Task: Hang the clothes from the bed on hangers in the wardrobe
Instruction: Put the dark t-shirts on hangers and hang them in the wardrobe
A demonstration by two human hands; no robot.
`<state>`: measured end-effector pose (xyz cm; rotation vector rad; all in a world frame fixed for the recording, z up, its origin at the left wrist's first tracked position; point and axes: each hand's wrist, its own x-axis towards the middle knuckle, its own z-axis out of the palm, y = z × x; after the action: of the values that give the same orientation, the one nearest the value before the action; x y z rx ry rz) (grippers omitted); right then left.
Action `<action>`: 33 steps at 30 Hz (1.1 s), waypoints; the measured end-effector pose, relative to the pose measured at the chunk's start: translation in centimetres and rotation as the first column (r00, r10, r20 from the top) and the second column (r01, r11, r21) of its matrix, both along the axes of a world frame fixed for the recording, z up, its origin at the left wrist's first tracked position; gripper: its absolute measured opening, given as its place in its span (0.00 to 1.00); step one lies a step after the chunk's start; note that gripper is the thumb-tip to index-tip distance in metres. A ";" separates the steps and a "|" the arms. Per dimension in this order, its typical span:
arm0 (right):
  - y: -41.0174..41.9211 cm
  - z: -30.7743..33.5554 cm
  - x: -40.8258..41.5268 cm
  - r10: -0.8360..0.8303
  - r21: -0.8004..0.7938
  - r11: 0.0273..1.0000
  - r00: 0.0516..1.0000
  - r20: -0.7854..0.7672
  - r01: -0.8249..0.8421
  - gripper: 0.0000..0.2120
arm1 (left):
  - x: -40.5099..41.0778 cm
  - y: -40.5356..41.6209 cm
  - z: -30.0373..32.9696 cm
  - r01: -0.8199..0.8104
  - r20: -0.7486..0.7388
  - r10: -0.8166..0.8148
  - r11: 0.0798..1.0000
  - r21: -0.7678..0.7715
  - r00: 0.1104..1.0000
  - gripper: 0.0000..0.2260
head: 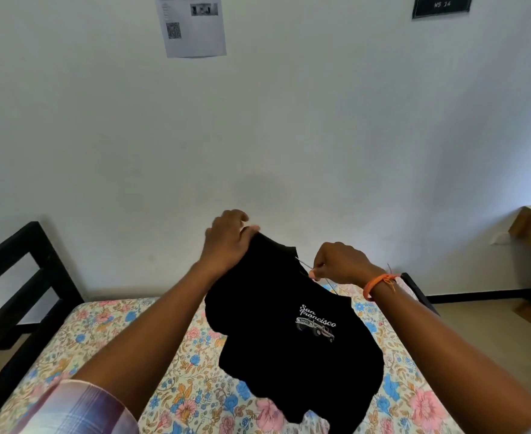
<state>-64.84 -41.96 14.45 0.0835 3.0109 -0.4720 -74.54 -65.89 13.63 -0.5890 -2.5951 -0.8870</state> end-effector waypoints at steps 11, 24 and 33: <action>0.9 2.9 -1.5 -0.125 -0.041 0.991 0.992 -0.003 0.125 0.08 | 4.0 4.4 -0.9 -0.113 0.150 0.113 0.994 -0.008 0.982 0.18; 1.2 3.7 -2.0 -0.182 -0.119 0.979 0.973 -0.139 0.167 0.10 | 11.9 12.9 -2.8 0.278 0.624 -0.322 0.945 0.170 0.712 0.13; 4.1 5.3 -2.2 -0.224 -0.086 0.973 0.965 -0.140 0.214 0.11 | 7.9 6.0 -4.8 0.377 0.714 -0.474 0.874 0.307 0.516 0.13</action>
<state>-67.03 -37.87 19.72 0.3973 3.1418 -0.6307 -66.64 -59.86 8.88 -1.0321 -3.1516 -1.7902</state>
